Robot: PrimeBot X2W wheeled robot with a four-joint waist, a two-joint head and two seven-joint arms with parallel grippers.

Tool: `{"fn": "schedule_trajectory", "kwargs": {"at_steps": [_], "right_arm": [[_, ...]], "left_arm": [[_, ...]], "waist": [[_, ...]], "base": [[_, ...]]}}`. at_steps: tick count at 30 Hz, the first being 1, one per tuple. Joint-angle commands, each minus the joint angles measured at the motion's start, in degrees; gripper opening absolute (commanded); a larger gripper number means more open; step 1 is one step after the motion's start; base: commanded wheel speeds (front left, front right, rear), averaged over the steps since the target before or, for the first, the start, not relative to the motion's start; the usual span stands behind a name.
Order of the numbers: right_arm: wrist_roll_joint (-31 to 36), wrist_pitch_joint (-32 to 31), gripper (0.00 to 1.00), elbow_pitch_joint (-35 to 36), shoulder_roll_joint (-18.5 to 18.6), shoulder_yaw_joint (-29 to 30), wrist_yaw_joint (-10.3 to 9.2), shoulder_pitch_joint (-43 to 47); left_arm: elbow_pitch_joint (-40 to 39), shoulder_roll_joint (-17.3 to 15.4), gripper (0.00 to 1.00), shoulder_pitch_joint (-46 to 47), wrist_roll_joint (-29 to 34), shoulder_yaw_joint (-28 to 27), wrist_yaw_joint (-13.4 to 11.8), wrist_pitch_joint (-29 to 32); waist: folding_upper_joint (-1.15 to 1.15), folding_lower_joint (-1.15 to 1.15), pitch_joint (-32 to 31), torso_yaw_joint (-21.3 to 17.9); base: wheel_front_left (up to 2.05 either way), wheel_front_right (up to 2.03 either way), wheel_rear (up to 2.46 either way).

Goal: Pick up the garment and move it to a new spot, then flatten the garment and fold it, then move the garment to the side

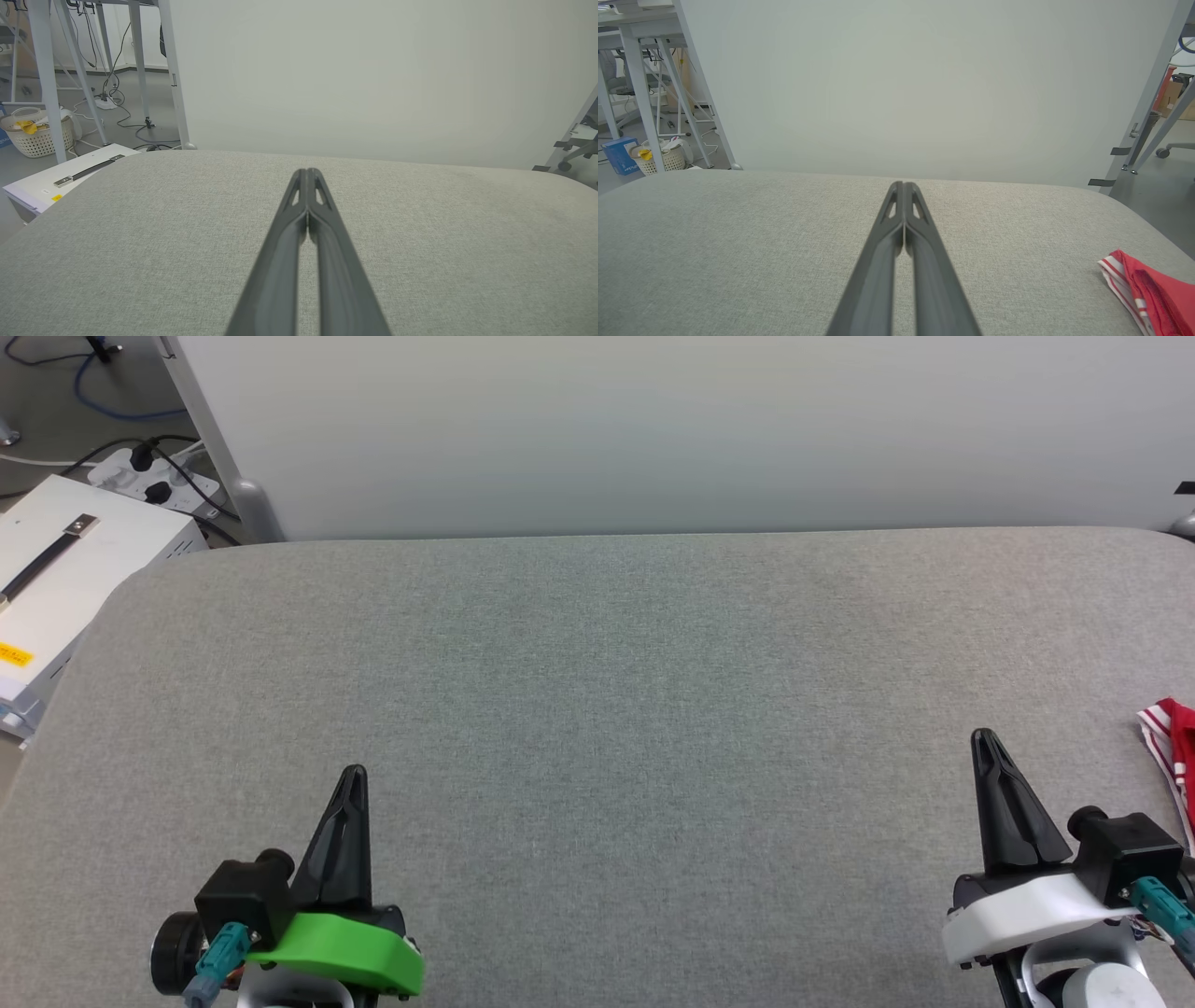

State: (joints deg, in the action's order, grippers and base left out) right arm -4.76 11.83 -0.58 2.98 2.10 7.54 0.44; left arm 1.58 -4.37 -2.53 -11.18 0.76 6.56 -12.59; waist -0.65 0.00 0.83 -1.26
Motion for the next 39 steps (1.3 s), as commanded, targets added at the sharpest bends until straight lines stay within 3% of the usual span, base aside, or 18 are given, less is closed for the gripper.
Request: {"fn": "schedule_trajectory", "kwargs": {"at_steps": [1,39], "right_arm": [[0.5,-0.4,0.00,0.1,0.0,-0.1,-0.01,-0.1],[2.0,-4.5,0.00,0.2,0.0,-0.8,-0.02,-0.2]], "left_arm": [[-0.2,0.2,0.00,0.4,0.9,-0.1,-0.4,0.3],[-0.7,0.7,0.00,1.1,4.6,-0.4,-2.6,4.7]], "waist": [[0.10,0.00,0.0,0.0],[0.30,0.00,-0.3,0.5]], "base": [[0.00,0.00,0.00],[0.00,0.00,0.00]]}}
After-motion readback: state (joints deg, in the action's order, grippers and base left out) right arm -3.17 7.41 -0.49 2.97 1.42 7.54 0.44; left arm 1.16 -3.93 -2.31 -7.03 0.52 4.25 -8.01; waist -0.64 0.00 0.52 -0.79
